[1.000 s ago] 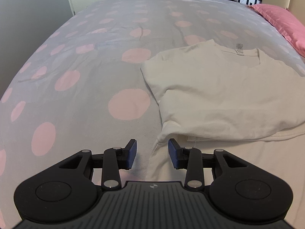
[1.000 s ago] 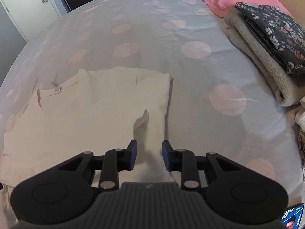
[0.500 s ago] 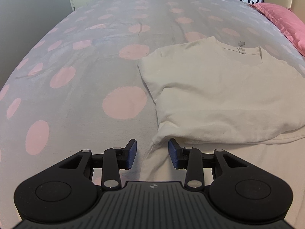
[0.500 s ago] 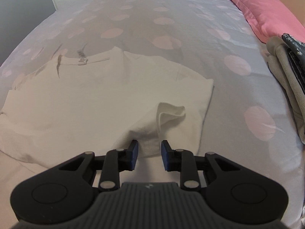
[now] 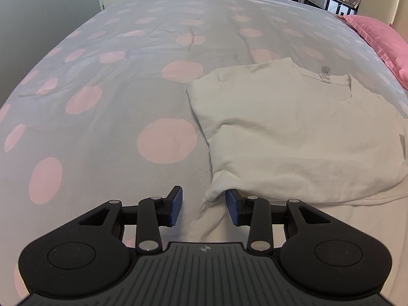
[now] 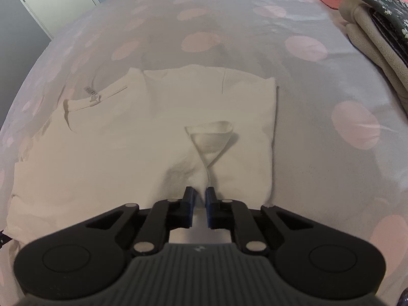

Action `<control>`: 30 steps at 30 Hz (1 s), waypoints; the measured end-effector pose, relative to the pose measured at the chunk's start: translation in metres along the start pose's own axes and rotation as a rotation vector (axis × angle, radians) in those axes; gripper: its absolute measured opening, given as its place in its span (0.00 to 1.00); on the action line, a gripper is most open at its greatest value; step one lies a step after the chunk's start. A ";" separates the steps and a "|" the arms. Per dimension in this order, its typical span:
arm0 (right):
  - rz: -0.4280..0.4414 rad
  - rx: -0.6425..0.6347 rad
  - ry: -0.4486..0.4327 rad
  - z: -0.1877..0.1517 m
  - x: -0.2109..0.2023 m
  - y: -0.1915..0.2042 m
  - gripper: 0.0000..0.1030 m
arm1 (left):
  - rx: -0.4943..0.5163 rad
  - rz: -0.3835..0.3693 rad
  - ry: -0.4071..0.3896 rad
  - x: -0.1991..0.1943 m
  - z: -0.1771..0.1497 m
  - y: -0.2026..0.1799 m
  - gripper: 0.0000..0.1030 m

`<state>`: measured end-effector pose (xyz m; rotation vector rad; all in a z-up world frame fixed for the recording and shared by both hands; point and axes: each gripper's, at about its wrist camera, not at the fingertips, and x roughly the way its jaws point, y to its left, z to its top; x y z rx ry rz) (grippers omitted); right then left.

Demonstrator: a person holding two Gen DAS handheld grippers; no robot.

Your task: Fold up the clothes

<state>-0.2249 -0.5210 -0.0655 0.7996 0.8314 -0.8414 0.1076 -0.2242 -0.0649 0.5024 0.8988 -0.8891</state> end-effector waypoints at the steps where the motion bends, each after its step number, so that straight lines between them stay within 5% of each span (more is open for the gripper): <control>1: 0.000 -0.004 -0.002 0.000 -0.006 0.001 0.10 | 0.007 0.004 0.001 0.000 -0.001 -0.001 0.34; 9: -0.039 0.014 0.084 -0.016 -0.031 -0.015 0.06 | 0.060 0.038 0.005 -0.001 -0.006 -0.008 0.34; 13: -0.142 -0.020 0.140 -0.030 -0.018 -0.020 0.13 | 0.127 0.064 -0.004 -0.003 -0.011 -0.014 0.34; 17: -0.142 0.021 0.120 -0.031 -0.026 -0.029 0.24 | 0.231 0.100 -0.027 -0.005 -0.019 -0.024 0.34; 24: -0.122 0.037 0.105 -0.032 -0.034 -0.032 0.26 | 0.401 0.164 -0.102 0.006 -0.024 -0.046 0.34; 26: -0.110 0.052 0.103 -0.031 -0.035 -0.033 0.31 | 0.449 0.183 -0.128 0.009 -0.024 -0.056 0.28; 28: -0.111 0.068 0.101 -0.029 -0.034 -0.035 0.31 | 0.491 0.223 -0.142 0.012 -0.024 -0.066 0.06; 30: -0.118 0.081 0.098 -0.027 -0.035 -0.036 0.31 | 0.527 0.270 -0.154 0.013 -0.025 -0.074 0.01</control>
